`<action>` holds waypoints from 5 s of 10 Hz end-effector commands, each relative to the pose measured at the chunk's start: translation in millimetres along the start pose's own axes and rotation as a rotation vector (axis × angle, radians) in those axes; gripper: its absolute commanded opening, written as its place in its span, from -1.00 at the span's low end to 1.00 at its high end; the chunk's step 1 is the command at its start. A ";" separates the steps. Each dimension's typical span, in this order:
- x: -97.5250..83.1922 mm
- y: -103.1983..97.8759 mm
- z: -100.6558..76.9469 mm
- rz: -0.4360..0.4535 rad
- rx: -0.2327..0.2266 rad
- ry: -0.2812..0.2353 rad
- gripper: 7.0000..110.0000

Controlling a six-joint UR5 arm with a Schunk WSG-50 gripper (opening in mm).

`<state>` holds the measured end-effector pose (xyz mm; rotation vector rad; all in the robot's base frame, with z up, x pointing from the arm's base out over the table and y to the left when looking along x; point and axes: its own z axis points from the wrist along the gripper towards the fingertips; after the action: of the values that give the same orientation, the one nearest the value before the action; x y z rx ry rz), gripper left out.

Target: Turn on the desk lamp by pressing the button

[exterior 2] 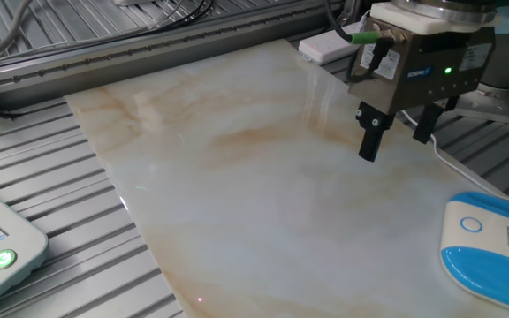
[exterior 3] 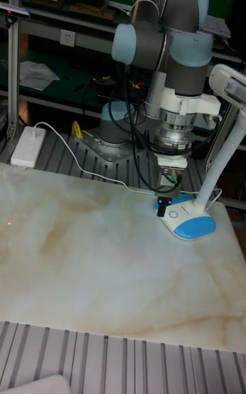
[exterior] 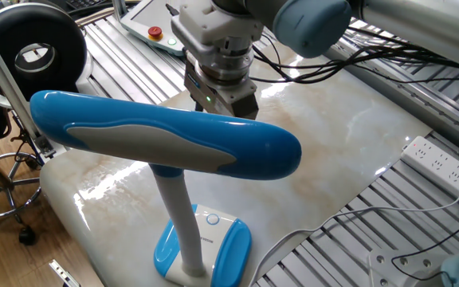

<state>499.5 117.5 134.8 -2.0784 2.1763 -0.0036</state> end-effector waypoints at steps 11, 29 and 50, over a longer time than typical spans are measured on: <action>-11.2 45.1 -5.8 -0.077 -0.181 -0.055 0.57; -56.5 39.9 38.9 0.183 -0.075 0.042 0.57; -60.2 63.5 89.8 0.069 -0.015 -0.014 0.57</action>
<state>449.7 185.4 46.7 -2.0031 2.2544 0.0136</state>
